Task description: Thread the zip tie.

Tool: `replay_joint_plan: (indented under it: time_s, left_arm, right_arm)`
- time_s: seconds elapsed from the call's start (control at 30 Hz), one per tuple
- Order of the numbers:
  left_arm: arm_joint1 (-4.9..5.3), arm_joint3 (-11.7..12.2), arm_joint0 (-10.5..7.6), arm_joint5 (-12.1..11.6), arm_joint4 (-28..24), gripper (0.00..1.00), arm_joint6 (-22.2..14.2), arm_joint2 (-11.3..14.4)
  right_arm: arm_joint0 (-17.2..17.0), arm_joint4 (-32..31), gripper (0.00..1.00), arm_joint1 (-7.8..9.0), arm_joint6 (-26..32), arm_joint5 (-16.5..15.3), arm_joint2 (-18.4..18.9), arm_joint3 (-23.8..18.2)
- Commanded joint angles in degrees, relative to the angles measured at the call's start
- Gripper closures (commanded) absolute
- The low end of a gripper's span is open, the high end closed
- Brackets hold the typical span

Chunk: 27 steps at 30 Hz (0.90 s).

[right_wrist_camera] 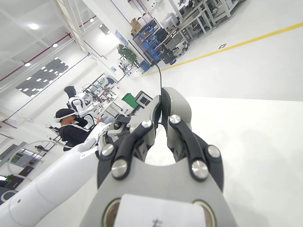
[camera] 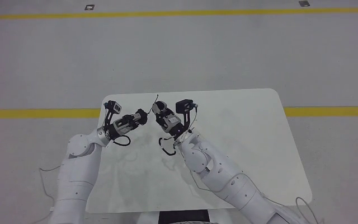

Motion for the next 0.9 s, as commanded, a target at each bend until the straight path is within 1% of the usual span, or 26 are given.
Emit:
replay_joint_plan:
  time_s: [0.0,0.87]
  left_arm:
    - [0.00,0.0,0.00,0.0,0.0,1.00,0.0,0.0]
    - [0.00,0.0,0.00,0.0,0.0,1.00,0.0,0.0]
  right_arm:
    - [-0.1,-0.1,1.00,-0.12,0.0,0.0,0.1,0.1]
    - [-0.6,-2.0,1.00,-1.62,1.0,-0.6,2.0,1.2]
